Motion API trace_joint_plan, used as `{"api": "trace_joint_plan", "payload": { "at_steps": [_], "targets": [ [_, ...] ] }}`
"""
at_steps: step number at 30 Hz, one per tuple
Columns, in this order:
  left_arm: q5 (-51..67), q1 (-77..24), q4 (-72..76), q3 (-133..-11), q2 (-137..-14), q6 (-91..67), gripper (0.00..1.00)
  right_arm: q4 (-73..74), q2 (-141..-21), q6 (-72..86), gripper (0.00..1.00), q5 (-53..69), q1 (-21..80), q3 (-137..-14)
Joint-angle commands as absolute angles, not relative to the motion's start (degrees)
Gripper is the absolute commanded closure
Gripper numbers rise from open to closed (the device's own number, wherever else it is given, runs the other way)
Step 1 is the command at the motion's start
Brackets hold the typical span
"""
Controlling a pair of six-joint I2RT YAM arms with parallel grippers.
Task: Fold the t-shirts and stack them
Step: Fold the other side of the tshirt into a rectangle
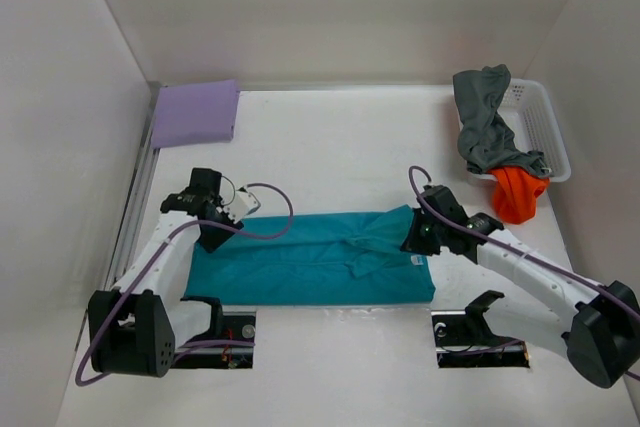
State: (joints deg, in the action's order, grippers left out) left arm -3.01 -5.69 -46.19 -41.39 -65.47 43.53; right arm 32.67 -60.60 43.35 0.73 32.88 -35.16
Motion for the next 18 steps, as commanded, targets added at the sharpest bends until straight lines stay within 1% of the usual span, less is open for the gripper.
{"api": "trace_joint_plan", "payload": {
  "at_steps": [1,3,6,11,13,15,18],
  "targets": [
    [-4.7,-5.6,-55.1,-43.0,-62.8,49.8,0.57,30.7,-58.4,44.0,1.0,0.8,33.4,-34.3],
    [-4.6,-5.9,-58.7,-43.9,-62.6,51.7,0.52,30.6,-58.1,44.0,1.0,0.9,33.4,-34.0],
    [-4.4,-6.5,-60.7,-45.0,-62.7,53.6,0.48,30.3,-57.9,44.0,1.0,0.9,33.4,-33.8],
    [-6.4,-8.2,-54.4,-47.0,-64.0,54.1,0.45,29.7,-57.8,44.0,1.0,0.9,33.4,-33.7],
    [-7.4,-12.4,-49.8,-49.2,-65.0,52.3,0.41,29.4,-57.8,44.0,1.0,0.9,33.4,-33.5],
    [-7.6,-19.0,-45.5,-52.6,-66.5,49.2,0.37,29.3,-58.0,44.0,1.0,0.9,33.4,-33.5],
    [-5.9,-28.7,-40.3,-57.8,-69.8,44.2,0.35,29.2,-57.9,44.1,0.99,0.7,33.4,-33.1]
  ]
}}
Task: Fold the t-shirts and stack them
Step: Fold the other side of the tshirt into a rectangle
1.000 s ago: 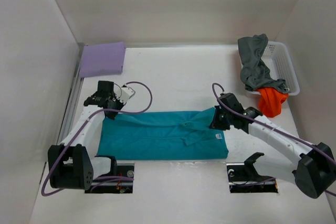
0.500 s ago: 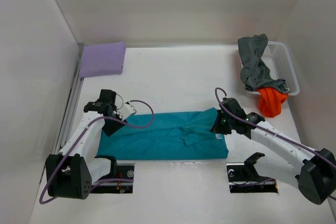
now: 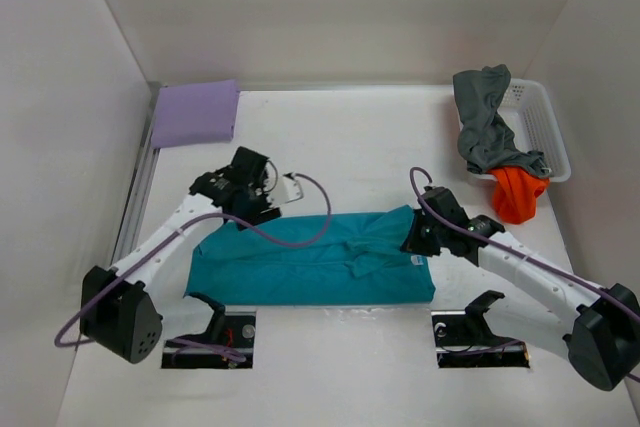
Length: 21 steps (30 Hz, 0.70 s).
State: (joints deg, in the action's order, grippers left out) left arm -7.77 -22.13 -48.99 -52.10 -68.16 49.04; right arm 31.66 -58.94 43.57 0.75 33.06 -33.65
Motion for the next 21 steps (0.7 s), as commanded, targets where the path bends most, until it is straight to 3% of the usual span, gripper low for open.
{"api": "trace_joint_plan", "payload": {
  "at_steps": [1,9,13,21],
  "targets": [
    [-4.6,-32.0,-38.4,-59.4,-71.1,42.6,0.35,28.9,-57.7,44.3,0.99,0.6,33.4,-33.0],
    [12.5,-53.8,-28.5,-64.5,-83.2,40.1,0.36,23.1,-58.9,45.7,0.99,0.7,30.9,-32.1],
    [19.5,-54.4,-27.3,-64.4,-87.8,41.0,0.34,20.2,-60.0,46.9,0.99,1.0,29.5,-31.8],
    [22.0,-55.9,-25.9,-67.8,-97.1,41.0,0.33,18.7,-59.2,48.2,0.99,1.6,29.3,-29.7]
  ]
}}
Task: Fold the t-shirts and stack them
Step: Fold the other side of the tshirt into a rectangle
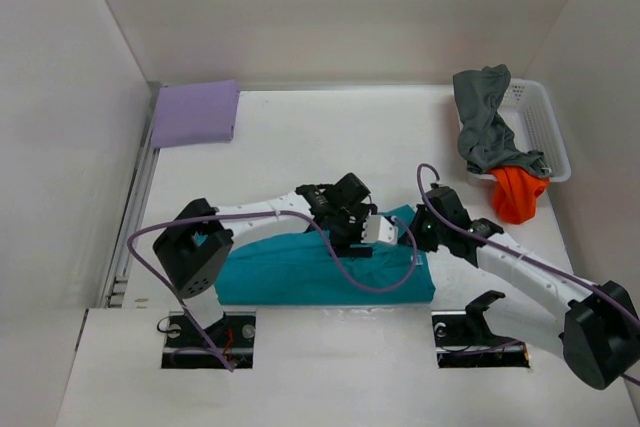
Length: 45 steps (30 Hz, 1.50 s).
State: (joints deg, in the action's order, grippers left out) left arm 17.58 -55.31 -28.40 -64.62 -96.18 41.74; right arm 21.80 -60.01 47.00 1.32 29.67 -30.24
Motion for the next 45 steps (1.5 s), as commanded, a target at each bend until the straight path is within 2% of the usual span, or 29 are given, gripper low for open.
{"api": "trace_joint_plan", "payload": {
  "at_steps": [1,8,10,13,15,22,30,32,37,39,45],
  "targets": [
    [22.3,-56.1,-25.8,-68.1,-97.8,40.7,0.33,18.7,-58.9,48.3,0.99,1.6,29.1,-29.5],
    [24.3,-56.7,-26.4,-70.0,-102.3,37.3,0.36,18.5,-57.2,48.5,0.99,1.9,27.8,-28.2],
    [23.6,-56.9,-26.6,-70.4,-103.4,37.0,0.45,18.5,-57.0,48.5,0.99,2.1,27.8,-28.1],
    [23.0,-56.9,-26.9,-70.7,-103.6,35.9,0.68,19.1,-56.2,48.9,0.99,2.2,28.1,-28.1],
    [22.0,-56.9,-27.1,-70.8,-103.4,35.5,0.76,19.6,-55.5,49.3,0.99,2.2,28.1,-28.1],
    [18.1,-56.4,-28.3,-70.8,-101.2,37.6,0.84,24.1,-50.8,51.1,0.99,1.9,29.5,-27.2],
    [19.8,-54.9,-31.7,-71.8,-100.2,40.4,0.79,29.4,-45.9,54.0,0.99,1.8,32.1,-25.8],
    [20.6,-55.1,-32.3,-71.8,-100.2,40.5,0.74,29.5,-46.0,55.0,0.96,1.8,33.3,-25.4],
    [20.6,-54.6,-33.5,-71.5,-99.8,40.3,0.53,30.7,-46.0,56.2,0.74,2.0,34.9,-24.5],
    [20.1,-54.4,-34.4,-71.5,-99.2,40.4,0.46,32.3,-44.7,56.1,0.72,1.4,34.9,-24.7],
    [18.5,-52.3,-37.5,-71.4,-95.3,40.7,0.39,35.3,-41.8,53.4,0.7,0.4,31.0,-28.3]
  ]
}}
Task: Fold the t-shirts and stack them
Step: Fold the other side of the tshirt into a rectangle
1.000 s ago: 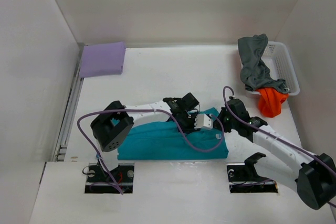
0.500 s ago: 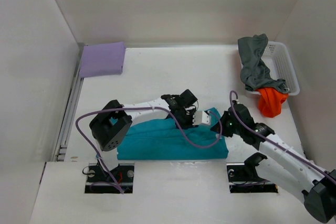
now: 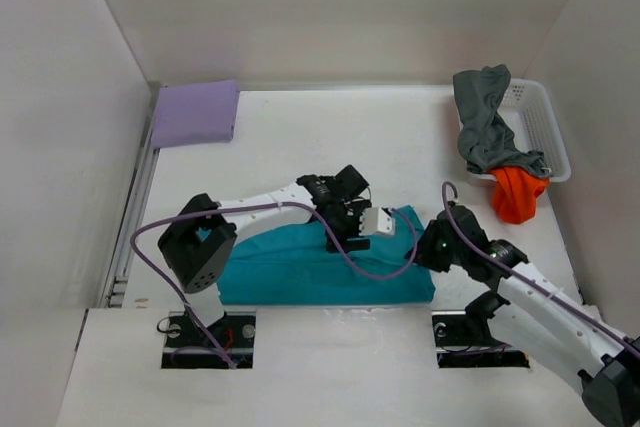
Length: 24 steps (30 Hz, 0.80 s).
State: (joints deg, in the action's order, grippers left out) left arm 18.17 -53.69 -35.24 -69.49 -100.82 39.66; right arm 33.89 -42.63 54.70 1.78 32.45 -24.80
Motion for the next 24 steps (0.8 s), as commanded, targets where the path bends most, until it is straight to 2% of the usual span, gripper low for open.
{"api": "trace_joint_plan", "payload": {
  "at_steps": [1,3,8,15,18,24],
  "targets": [
    [18.5,-51.6,-38.5,-71.5,-94.3,40.6,0.38,35.4,-42.4,52.6,0.68,-0.1,30.5,-29.5],
    [18.6,-50.0,-41.0,-71.8,-92.1,40.5,0.37,34.8,-45.3,50.0,0.61,-1.4,29.1,-32.3],
    [18.0,-43.7,-44.3,-68.9,-86.9,40.7,0.34,29.9,-59.9,40.6,0.53,-2.5,22.6,-39.1],
    [6.9,-31.5,-37.4,-59.1,-82.5,40.0,0.32,21.8,-76.2,32.1,0.44,-1.9,14.8,-46.7],
    [1.2,-23.6,-34.0,-55.7,-81.5,40.2,0.3,20.7,-81.4,30.2,0.4,-1.2,14.5,-49.5],
    [0.5,-7.0,-33.3,-49.8,-79.8,44.5,0.29,21.2,-87.5,29.9,0.38,2.4,14.9,-51.7]
  ]
}}
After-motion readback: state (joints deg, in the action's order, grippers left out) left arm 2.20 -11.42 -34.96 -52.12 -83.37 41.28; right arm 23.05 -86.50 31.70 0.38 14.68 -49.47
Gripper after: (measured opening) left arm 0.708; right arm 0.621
